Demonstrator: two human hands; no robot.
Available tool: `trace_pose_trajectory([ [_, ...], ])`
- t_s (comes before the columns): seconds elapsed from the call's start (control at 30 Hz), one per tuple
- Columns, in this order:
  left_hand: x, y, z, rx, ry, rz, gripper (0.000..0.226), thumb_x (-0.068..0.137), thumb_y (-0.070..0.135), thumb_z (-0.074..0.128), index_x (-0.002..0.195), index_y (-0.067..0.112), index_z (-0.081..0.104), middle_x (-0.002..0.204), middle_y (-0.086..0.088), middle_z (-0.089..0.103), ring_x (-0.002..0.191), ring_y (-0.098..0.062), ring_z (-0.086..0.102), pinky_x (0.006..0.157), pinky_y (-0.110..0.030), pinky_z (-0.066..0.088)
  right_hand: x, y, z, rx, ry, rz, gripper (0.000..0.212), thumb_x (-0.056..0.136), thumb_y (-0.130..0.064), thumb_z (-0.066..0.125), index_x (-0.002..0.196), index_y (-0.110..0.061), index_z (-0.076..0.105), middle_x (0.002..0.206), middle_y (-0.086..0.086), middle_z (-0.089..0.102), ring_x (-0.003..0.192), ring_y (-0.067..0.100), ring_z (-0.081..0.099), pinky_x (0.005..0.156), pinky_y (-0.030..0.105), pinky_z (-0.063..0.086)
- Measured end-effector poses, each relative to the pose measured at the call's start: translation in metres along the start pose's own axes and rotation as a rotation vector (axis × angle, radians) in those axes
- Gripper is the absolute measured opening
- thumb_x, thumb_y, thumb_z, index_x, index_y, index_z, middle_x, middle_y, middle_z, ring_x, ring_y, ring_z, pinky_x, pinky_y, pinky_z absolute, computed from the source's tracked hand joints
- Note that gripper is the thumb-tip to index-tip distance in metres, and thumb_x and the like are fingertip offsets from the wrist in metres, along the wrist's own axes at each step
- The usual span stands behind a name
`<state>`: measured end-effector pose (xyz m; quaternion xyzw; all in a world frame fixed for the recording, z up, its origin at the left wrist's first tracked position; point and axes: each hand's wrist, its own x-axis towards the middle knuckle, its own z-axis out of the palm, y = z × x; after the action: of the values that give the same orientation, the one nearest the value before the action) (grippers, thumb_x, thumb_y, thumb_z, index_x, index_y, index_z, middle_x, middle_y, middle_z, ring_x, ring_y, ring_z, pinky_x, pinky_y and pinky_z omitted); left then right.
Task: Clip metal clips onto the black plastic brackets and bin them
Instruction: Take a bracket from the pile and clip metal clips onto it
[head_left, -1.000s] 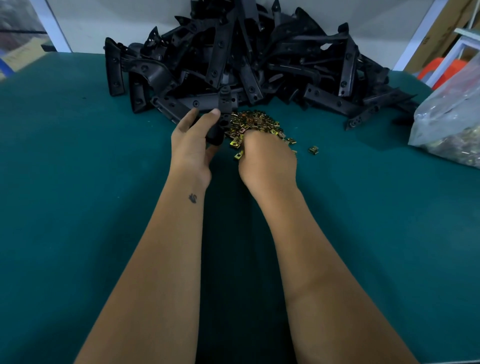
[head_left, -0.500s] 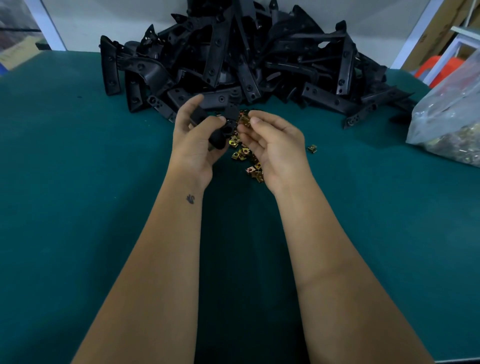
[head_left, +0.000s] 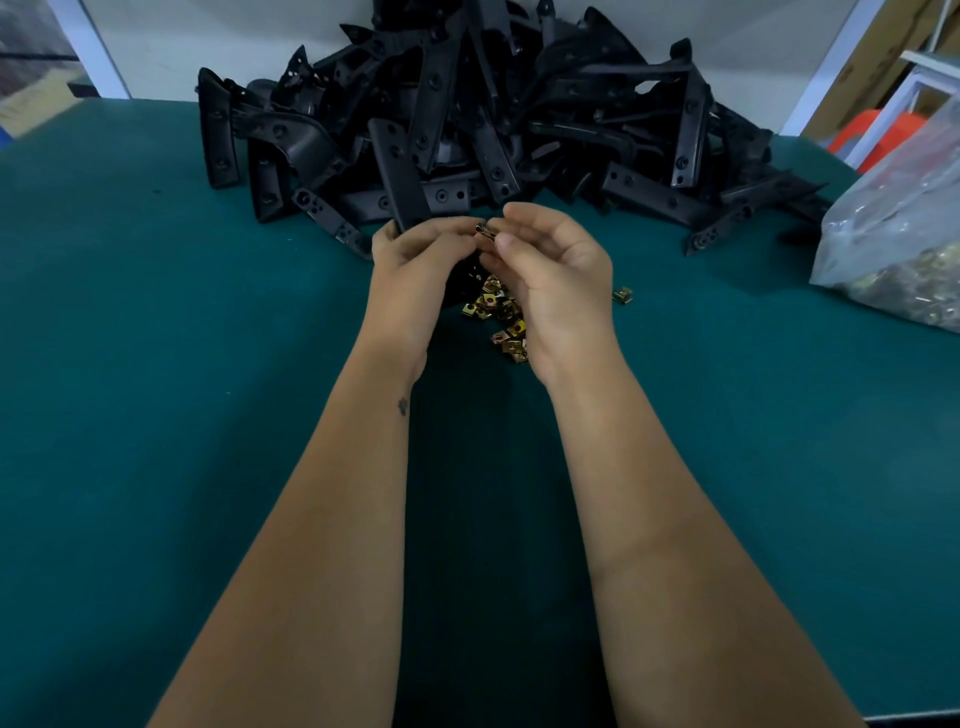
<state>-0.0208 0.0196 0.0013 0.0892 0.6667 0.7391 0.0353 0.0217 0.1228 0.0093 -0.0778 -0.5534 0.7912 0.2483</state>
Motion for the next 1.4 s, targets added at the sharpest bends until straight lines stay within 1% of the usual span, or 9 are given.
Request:
trace_pose_trajectory([
  [0.13, 0.001, -0.003, -0.002, 0.038, -0.021, 0.060, 0.014, 0.086, 0.025, 0.074, 0.099, 0.026, 0.078, 0.134, -0.005, 0.045, 0.116, -0.012, 0.059, 0.104, -0.034, 0.049, 0.000, 0.001, 0.000, -0.054, 0.008, -0.031, 0.020, 0.089, 0.011, 0.061, 0.097, -0.007, 0.066, 0.087, 0.007, 0.071, 0.088, 0.016, 0.070, 0.082, 0.028, 0.058],
  [0.27, 0.001, -0.003, -0.003, 0.059, -0.026, 0.102, 0.010, 0.086, 0.023, 0.076, 0.093, 0.031, 0.077, 0.132, -0.011, 0.049, 0.115, -0.011, 0.058, 0.099, -0.020, 0.049, -0.001, 0.001, 0.000, -0.122, 0.023, -0.071, 0.023, 0.088, 0.009, 0.062, 0.098, -0.011, 0.065, 0.089, 0.006, 0.071, 0.087, 0.013, 0.069, 0.079, 0.025, 0.057],
  [0.5, 0.003, -0.007, -0.003, 0.075, -0.038, 0.096, 0.010, 0.088, 0.021, 0.073, 0.095, 0.028, 0.076, 0.133, -0.015, 0.051, 0.128, -0.022, 0.050, 0.111, -0.038, 0.042, -0.002, 0.005, 0.005, -0.188, 0.075, -0.111, 0.033, 0.088, 0.010, 0.058, 0.101, -0.019, 0.050, 0.090, 0.007, 0.070, 0.085, 0.011, 0.068, 0.080, 0.024, 0.056],
  [0.63, 0.002, -0.007, -0.002, 0.099, 0.000, 0.106, 0.011, 0.088, 0.021, 0.073, 0.094, 0.031, 0.075, 0.135, -0.012, 0.050, 0.134, -0.019, 0.043, 0.114, -0.034, 0.039, -0.003, 0.006, 0.005, -0.213, 0.098, -0.124, 0.034, 0.087, 0.007, 0.062, 0.101, -0.020, 0.048, 0.090, 0.006, 0.071, 0.085, 0.013, 0.069, 0.087, 0.032, 0.058],
  [0.77, 0.001, -0.004, -0.001, 0.074, 0.042, 0.136, 0.014, 0.088, 0.021, 0.074, 0.089, 0.035, 0.073, 0.133, -0.010, 0.050, 0.123, -0.009, 0.050, 0.101, -0.012, 0.042, -0.004, 0.003, 0.006, -0.263, 0.063, -0.166, 0.036, 0.083, 0.007, 0.067, 0.100, -0.020, 0.051, 0.092, 0.007, 0.072, 0.084, 0.013, 0.068, 0.081, 0.025, 0.056],
  [0.93, 0.002, -0.007, -0.002, 0.007, 0.042, 0.133, 0.011, 0.083, 0.025, 0.079, 0.085, 0.035, 0.077, 0.128, -0.007, 0.053, 0.126, -0.021, 0.053, 0.107, -0.036, 0.046, -0.006, 0.002, 0.007, -0.310, 0.093, -0.232, 0.032, 0.083, 0.005, 0.069, 0.097, -0.018, 0.052, 0.090, 0.007, 0.072, 0.083, 0.012, 0.068, 0.078, 0.020, 0.053],
  [1.07, 0.005, -0.007, -0.005, -0.059, 0.004, 0.143, 0.008, 0.077, 0.028, 0.080, 0.078, 0.036, 0.080, 0.100, 0.019, 0.066, 0.130, -0.026, 0.049, 0.111, -0.044, 0.041, -0.005, 0.001, 0.006, -0.302, 0.094, -0.218, 0.033, 0.084, 0.007, 0.067, 0.098, -0.019, 0.052, 0.091, 0.008, 0.072, 0.083, 0.014, 0.068, 0.079, 0.021, 0.054],
  [1.23, 0.003, -0.007, -0.005, -0.001, 0.030, 0.179, 0.011, 0.083, 0.022, 0.078, 0.085, 0.033, 0.078, 0.125, -0.007, 0.056, 0.120, -0.015, 0.056, 0.105, -0.031, 0.047, -0.006, 0.001, 0.008, -0.283, 0.095, -0.214, 0.034, 0.081, 0.006, 0.070, 0.100, -0.017, 0.053, 0.090, 0.008, 0.070, 0.079, 0.008, 0.066, 0.075, 0.017, 0.052],
  [1.4, 0.001, -0.005, -0.002, 0.055, 0.074, 0.194, 0.012, 0.085, 0.018, 0.077, 0.091, 0.028, 0.075, 0.132, -0.010, 0.051, 0.129, -0.022, 0.050, 0.109, -0.036, 0.044, -0.008, 0.003, 0.010, -0.260, 0.143, -0.206, 0.036, 0.080, 0.004, 0.073, 0.096, -0.021, 0.053, 0.087, 0.005, 0.071, 0.075, 0.006, 0.068, 0.067, 0.014, 0.050],
])
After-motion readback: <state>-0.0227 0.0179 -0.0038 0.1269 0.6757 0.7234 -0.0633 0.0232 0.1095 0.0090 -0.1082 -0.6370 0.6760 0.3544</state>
